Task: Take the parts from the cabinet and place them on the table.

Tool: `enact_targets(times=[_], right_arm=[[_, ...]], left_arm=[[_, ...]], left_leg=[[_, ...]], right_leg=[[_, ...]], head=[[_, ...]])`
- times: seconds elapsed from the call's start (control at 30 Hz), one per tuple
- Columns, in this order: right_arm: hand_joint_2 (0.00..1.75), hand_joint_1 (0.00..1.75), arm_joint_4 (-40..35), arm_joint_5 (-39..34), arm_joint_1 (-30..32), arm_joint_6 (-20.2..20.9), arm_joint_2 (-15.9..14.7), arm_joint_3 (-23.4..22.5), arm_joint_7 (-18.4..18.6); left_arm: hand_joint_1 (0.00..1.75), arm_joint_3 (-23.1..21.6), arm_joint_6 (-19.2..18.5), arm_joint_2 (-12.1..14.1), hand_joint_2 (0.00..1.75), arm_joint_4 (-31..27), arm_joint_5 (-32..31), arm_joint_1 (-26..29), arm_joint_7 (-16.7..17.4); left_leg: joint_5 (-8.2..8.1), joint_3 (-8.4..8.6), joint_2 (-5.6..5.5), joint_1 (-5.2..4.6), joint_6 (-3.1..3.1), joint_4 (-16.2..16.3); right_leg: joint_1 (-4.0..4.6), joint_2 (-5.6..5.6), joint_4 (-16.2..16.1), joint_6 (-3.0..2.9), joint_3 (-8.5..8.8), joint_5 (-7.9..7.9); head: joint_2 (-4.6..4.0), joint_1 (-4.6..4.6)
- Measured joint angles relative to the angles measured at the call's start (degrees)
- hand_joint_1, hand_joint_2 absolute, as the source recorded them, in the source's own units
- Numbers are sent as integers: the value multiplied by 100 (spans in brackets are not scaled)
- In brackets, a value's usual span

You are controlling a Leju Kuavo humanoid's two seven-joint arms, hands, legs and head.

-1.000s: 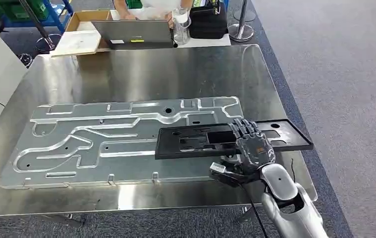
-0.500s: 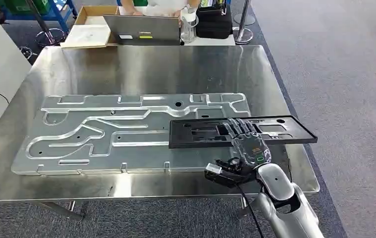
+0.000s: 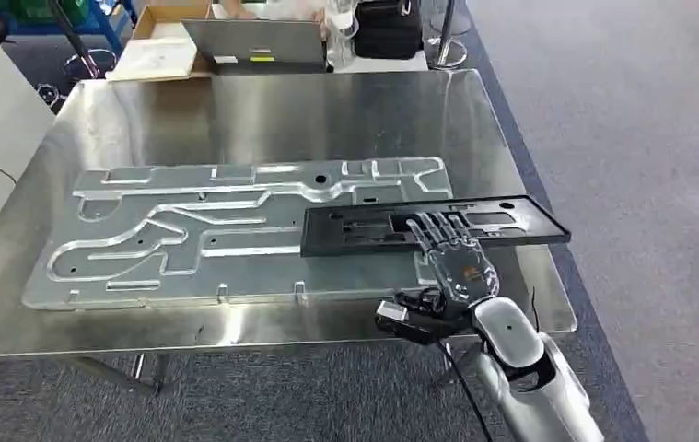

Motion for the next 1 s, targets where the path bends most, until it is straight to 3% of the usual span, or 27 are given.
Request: enact_targets(times=[0.03,0.07,0.1,0.13,0.2,0.23,0.27,0.33,0.37,0.4,0.43,0.47,0.5,0.53,0.57,0.6,0.63,0.67,0.7,0.73,0.77,0.8,0.87,0.9,0.93,0.97,1.0], right_arm=[[0,0,0,13,-1,0,0,39,-2],[0,0,2,22,-2,0,0,81,-4],[0,0,2,24,-3,0,0,109,-4],[0,0,0,33,-11,0,0,135,-15],[0,0,0,35,-51,-4,0,173,-20],[0,0,0,35,-75,-7,-2,192,-22],[0,0,0,37,-98,-15,0,211,-22],[0,0,-2,37,-105,-46,-2,256,-33],[0,0,-2,37,-100,-52,-2,264,-33],[0,0,-2,37,-103,-70,-9,273,-33],[0,0,-4,37,-106,-87,-15,282,-26],[0,0,-6,37,-106,-107,-13,301,-26],[0,0,-7,37,-103,-111,-13,326,-24],[0,0,-4,46,-89,-122,-15,336,-15],[0,0,-6,65,-76,-150,-15,343,-9],[0,0,-7,83,-71,-173,-15,356,0],[0,0,-7,107,-68,-210,-15,374,20],[0,0,-18,138,-65,-245,-15,387,35],[0,0,-48,173,-65,-295,-15,404,39],[0,0,-107,221,-62,-354,-15,424,50],[0,0,-207,290,-50,-447,-13,452,57],[0,0,-269,337,-16,-527,-13,476,88],[0,0,-433,479,62,-706,0,538,138],[0,0,-522,548,152,-781,24,583,149],[0,0,-616,601,236,-906,37,616,153],[0,0,-746,640,372,-1018,101,640,157],[0,0,-895,654,541,-1115,155,656,160]], left_arm=[[0,0,-2,0,0,0,0,2,0],[0,2,-4,2,0,0,2,1,0],[0,2,-7,4,0,0,2,1,0],[0,2,-11,11,0,0,2,0,0],[0,0,-24,20,0,0,2,-11,0],[0,0,-28,15,0,2,4,-27,0],[0,0,-31,13,0,2,9,-34,-4],[0,0,-35,15,0,2,13,-30,-4],[0,0,-35,13,0,2,17,-26,-4],[0,0,-35,11,0,2,24,-29,-4],[0,0,-37,11,0,2,26,-40,0],[0,0,-35,13,0,2,35,-46,-2],[0,0,-35,15,0,2,37,-45,-2],[0,0,-33,15,0,2,39,-46,-2],[0,0,-28,15,0,2,44,-45,-2],[0,0,-28,15,0,2,44,-45,-2],[0,0,-29,15,0,2,48,-45,-2],[0,0,-31,13,0,2,52,-46,-2],[0,0,-31,11,0,2,61,-46,-4],[0,0,-31,0,0,2,68,-45,-7],[0,2,-31,-20,0,2,74,-35,-13],[0,2,-28,-22,0,2,98,-25,-18],[0,4,-17,-35,0,2,131,-17,-24],[0,13,-11,-35,0,2,148,16,-31],[0,28,6,-35,0,2,190,29,-46],[0,44,18,-44,0,2,212,48,-57],[0,55,22,-48,0,2,245,83,-72]], left_leg=[[-165,-130,1,20,-33,428],[-204,-186,3,43,-67,700],[-113,-101,4,62,-91,631],[72,114,6,79,-114,311],[407,690,7,115,-140,-670],[217,810,-21,80,-130,-803],[309,760,-36,43,-44,-810],[329,705,-33,35,-2,-780],[372,676,-22,32,58,-796],[438,658,8,84,156,-858],[489,591,14,67,223,-855],[540,519,22,59,285,-856],[597,444,25,43,300,-852],[652,377,28,22,309,-849],[707,306,30,2,314,-844],[765,234,31,-16,314,-839],[823,160,31,-33,311,-835],[887,88,30,-50,306,-833],[950,29,26,-60,300,-833],[1017,-9,28,-54,288,-829],[1069,-32,20,-84,252,-830],[1146,2,30,-51,209,-903],[1331,3,19,-18,134,-1017],[1382,-41,10,-47,89,-1060],[1074,-89,0,-34,67,-965],[618,-149,3,-17,53,-704],[160,-210,5,-2,21,-308]], right_leg=[[-1,-12,48,-1,-51,1],[-10,-24,122,0,-120,0],[-22,-27,188,9,-176,-6],[-40,-26,261,26,-235,-17],[-80,-16,422,93,-337,-60],[-63,-9,465,144,-415,-64],[-57,-3,518,188,-460,-47],[-41,1,518,280,-473,20],[-46,6,510,328,-484,55],[-69,4,563,358,-523,-27],[-75,15,678,374,-579,-244],[-76,25,992,379,-669,-586],[-77,30,1448,395,-784,-922],[-76,32,1847,401,-871,-1134],[-73,36,2115,395,-899,-1212],[-71,37,2173,379,-828,-1113],[-65,37,2006,352,-652,-880],[-49,38,1640,311,-372,-619],[-20,40,1170,253,-37,-465],[17,41,628,172,313,-604],[42,42,190,155,534,-741],[66,43,262,181,465,-665],[104,53,213,121,407,-542],[6,29,107,60,345,-402],[20,-3,102,28,256,-311],[18,1,104,-42,158,-214],[23,-4,109,-38,48,-127]], head=[[0,0],[0,2],[0,0],[0,0],[0,0],[0,0],[0,2],[0,2],[0,2],[0,4],[0,2],[0,4],[0,4],[0,4],[0,2],[0,4],[0,2],[0,4],[0,4],[0,2],[0,2],[0,-2],[0,2],[0,2],[0,0],[0,2],[0,0]])
